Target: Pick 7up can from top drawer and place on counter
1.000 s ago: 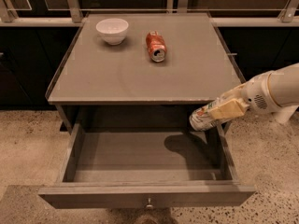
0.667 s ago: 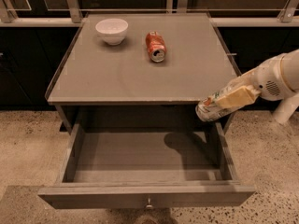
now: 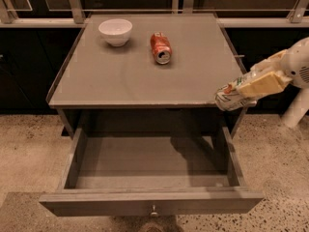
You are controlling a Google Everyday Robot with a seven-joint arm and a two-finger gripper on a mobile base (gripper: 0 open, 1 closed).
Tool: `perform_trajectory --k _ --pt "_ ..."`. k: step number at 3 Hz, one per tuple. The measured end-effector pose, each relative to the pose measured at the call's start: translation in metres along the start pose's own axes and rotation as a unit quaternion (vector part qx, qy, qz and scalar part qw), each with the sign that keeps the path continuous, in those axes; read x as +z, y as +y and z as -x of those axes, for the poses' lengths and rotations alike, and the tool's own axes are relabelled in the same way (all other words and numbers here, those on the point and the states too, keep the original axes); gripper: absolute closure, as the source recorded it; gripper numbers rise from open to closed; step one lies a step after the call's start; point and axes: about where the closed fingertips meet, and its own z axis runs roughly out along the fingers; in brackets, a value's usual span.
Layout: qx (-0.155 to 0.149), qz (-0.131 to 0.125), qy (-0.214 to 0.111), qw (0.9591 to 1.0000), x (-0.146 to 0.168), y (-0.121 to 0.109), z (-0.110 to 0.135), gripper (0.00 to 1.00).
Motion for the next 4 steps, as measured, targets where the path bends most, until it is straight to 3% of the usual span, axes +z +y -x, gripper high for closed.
perform_trajectory --k 1,2,3,4 --pt "-0.009 0.037 -0.044 0.9983 0.022 -0.015 0.019 1.00" --pt "0.001 0.107 -0.102 0.9890 0.079 -0.026 0.047 1.00" --pt "0.019 0.159 -0.139 0.9772 0.132 -0.031 0.068 1.00" --pt "0.023 0.163 -0.140 0.9763 0.142 -0.034 0.067 0.82"
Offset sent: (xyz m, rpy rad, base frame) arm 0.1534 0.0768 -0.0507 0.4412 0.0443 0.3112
